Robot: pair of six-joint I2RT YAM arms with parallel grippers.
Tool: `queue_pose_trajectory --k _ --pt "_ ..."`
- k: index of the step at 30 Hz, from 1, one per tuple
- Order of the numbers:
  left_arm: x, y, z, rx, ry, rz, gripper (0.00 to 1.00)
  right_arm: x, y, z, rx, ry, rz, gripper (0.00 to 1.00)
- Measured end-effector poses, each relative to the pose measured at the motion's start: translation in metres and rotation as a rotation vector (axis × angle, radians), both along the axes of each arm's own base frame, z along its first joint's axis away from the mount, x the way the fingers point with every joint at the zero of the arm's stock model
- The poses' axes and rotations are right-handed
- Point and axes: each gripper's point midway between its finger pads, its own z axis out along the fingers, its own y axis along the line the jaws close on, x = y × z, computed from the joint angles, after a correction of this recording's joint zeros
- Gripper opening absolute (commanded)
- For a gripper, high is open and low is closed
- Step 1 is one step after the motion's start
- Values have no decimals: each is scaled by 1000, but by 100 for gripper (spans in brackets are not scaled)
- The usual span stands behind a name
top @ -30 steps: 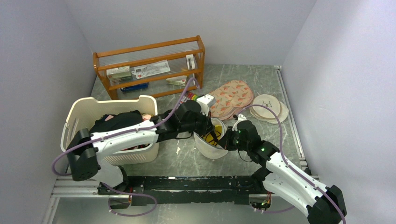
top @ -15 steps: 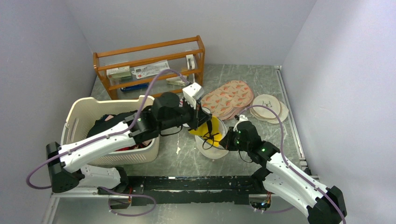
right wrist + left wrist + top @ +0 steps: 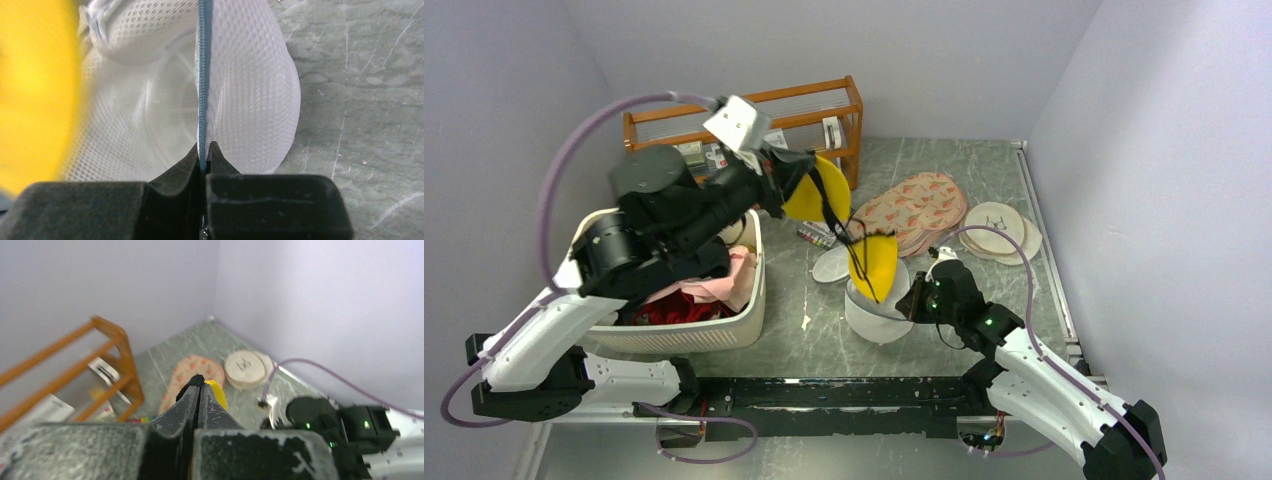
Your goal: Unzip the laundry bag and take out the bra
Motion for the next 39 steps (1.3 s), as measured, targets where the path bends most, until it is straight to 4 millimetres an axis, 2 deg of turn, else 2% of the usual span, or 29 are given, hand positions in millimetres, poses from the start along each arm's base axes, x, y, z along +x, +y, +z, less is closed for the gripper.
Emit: queue_pose_trajectory --k 6,10,13,15,19,22,26,32,34,36,39 --pt "-2 44 78 -62 -136 104 7 0 -1 0 -4 -1 -2 0" --pt "-6 77 121 -110 -209 176 7 1 -1 0 -4 -2 -2 0" --pt "-8 104 137 -132 -230 249 7 1 -1 0 -7 -4 -3 0" --pt "-7 122 134 -123 -218 306 7 1 -1 0 -7 -7 -2 0" --pt "-4 152 102 -65 -155 418 7 1 -1 1 -7 -13 -2 0" --pt "1 168 61 16 -79 505 7 2 -2 1 -10 -15 0 0" --pt "13 164 1 148 27 595 7 3 -1 0 -21 -13 7 0" --pt "28 154 -104 397 133 701 7 4 -1 -2 -28 -12 13 0" --pt "31 157 -126 440 157 722 7 4 -1 -1 -28 -13 13 0" --pt "35 164 -138 449 186 756 7 4 -1 -1 -28 -14 13 0" --pt "50 190 -156 445 260 850 7 4 -1 0 -28 -18 15 0"
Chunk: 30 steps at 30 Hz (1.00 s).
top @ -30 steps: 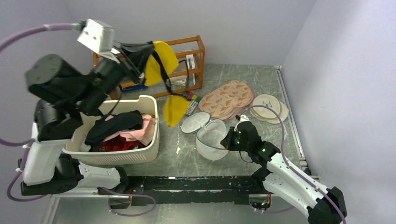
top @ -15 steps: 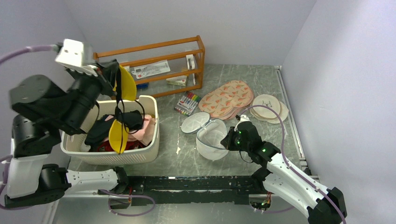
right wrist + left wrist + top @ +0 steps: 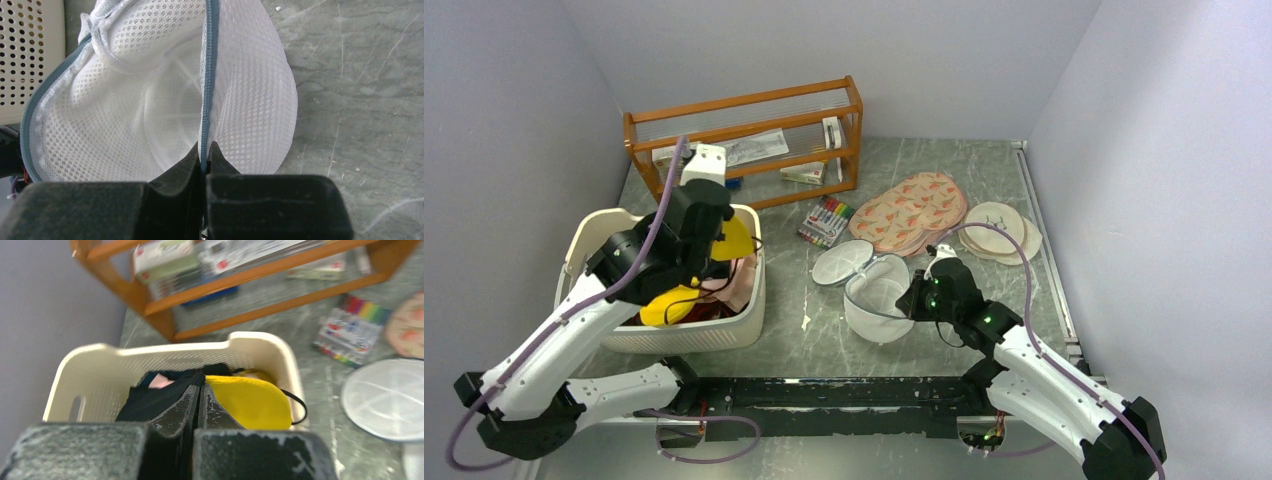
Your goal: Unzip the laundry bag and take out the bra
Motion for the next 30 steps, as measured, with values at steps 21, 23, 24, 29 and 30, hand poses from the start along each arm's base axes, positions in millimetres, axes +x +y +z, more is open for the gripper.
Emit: queue_pose_trajectory --k 21,23,24,29,30 --pt "-10 102 -203 -518 475 558 7 8 -1 21 8 -73 -1 0" --pt "-14 101 -197 -573 422 582 8 13 0 30 11 -98 -10 0" --pt "-15 101 -191 -603 385 591 12 14 0 33 13 -108 -13 0" --pt "-22 107 -163 -703 213 632 56 18 -3 37 6 -129 -35 0" --pt "-23 109 -160 -708 197 638 64 19 -4 36 3 -128 -38 0"
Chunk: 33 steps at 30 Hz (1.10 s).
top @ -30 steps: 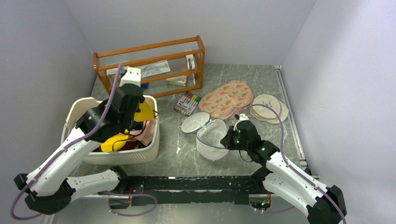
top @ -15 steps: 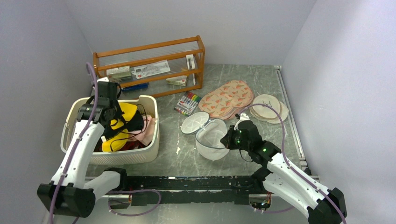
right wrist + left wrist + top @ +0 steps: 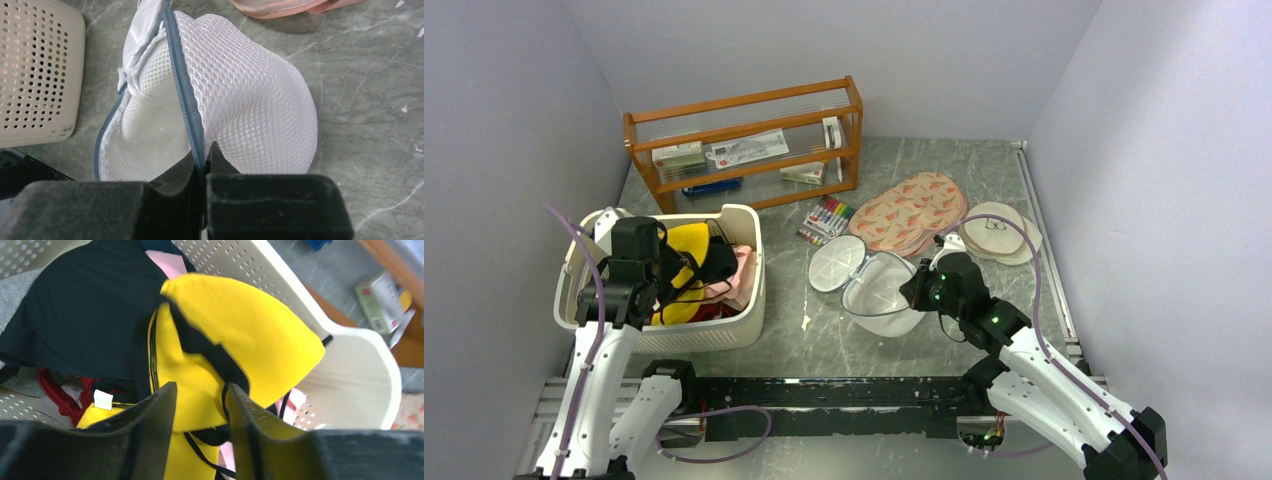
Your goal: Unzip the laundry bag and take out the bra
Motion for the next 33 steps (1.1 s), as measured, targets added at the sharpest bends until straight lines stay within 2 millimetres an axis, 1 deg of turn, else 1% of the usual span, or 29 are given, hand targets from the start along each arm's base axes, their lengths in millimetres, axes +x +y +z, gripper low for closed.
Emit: queue_pose_trajectory --k 1,2,3,5,7,9,11,15,18,20,22,23,25,27,29,31,32,33 --pt "-1 2 4 5 -17 11 74 0 -1 -1 -4 2 -3 0" --pt "-2 4 6 9 -30 21 81 0 -2 -2 -8 4 -7 0" --pt "-3 6 10 15 -44 29 87 0 -2 -2 -11 6 -8 0" --pt "-2 8 20 28 -71 32 94 0 -3 -3 -15 8 -13 0" --pt "0 8 34 40 -101 13 99 0 -4 -3 -16 9 -16 0" --pt "5 2 51 45 -144 -41 100 0 -4 -4 -16 13 -18 0" --pt "13 -9 71 40 -201 -123 100 0 -4 -6 -23 24 -22 0" --pt "25 -35 105 20 -312 -292 100 0 -5 -9 -38 45 -30 0" --pt "33 -63 123 -21 -384 -455 100 1 -6 -7 -44 52 -41 0" --pt "36 -82 128 -65 -414 -562 100 2 -7 -4 -45 50 -49 0" --pt "41 -108 135 -130 -455 -699 100 3 -8 0 -44 45 -59 0" --pt "41 -115 136 -151 -465 -740 100 4 -9 2 -44 42 -66 0" --pt "44 -130 132 -196 -470 -822 100 6 -10 6 -46 38 -79 0" --pt "47 -143 124 -235 -456 -885 99 7 -13 7 -49 38 -96 0" --pt "45 -161 119 -262 -449 -945 97 6 -16 8 -55 42 -113 0" --pt "36 -193 116 -287 -448 -1041 94 6 -20 7 -59 47 -134 0" --pt "29 -212 114 -300 -445 -1097 93 5 -21 7 -60 49 -142 0" --pt "19 -235 112 -311 -437 -1161 92 5 -22 7 -59 50 -151 0"
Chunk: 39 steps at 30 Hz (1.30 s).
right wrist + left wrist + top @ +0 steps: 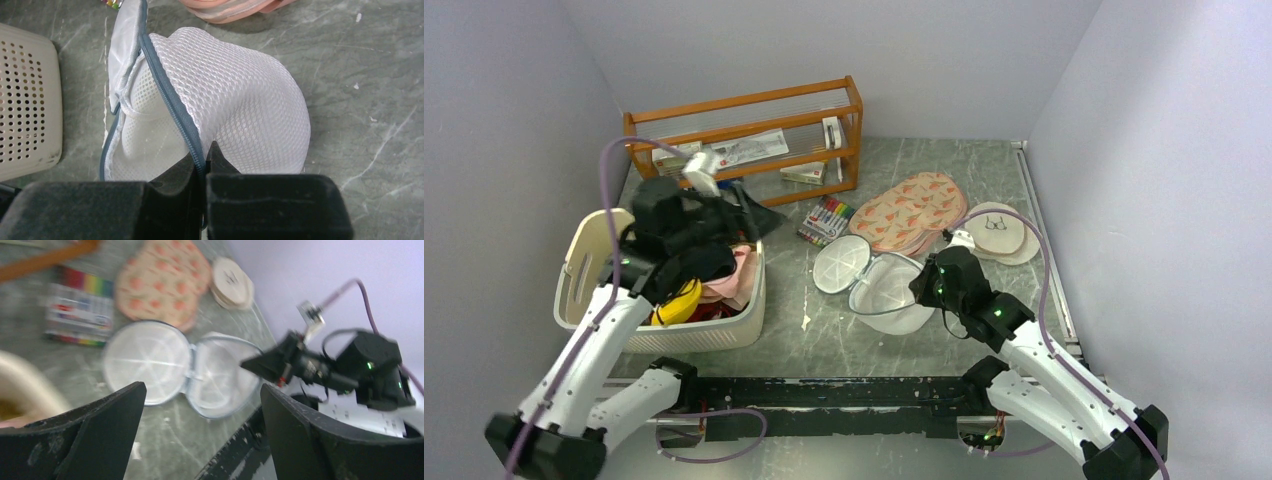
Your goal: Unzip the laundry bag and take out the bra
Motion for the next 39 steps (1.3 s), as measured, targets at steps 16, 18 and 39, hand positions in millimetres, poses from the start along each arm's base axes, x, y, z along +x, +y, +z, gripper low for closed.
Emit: queue_pose_trajectory --k 16,18,39 --pt "-15 -106 -154 257 204 105 96 -5 -27 0 -3 53 -208 2" --pt "-7 -101 -166 288 210 152 88 -5 -27 2 6 49 -211 2" --pt "69 -94 -234 527 230 298 49 -5 -18 15 61 -20 -140 3"
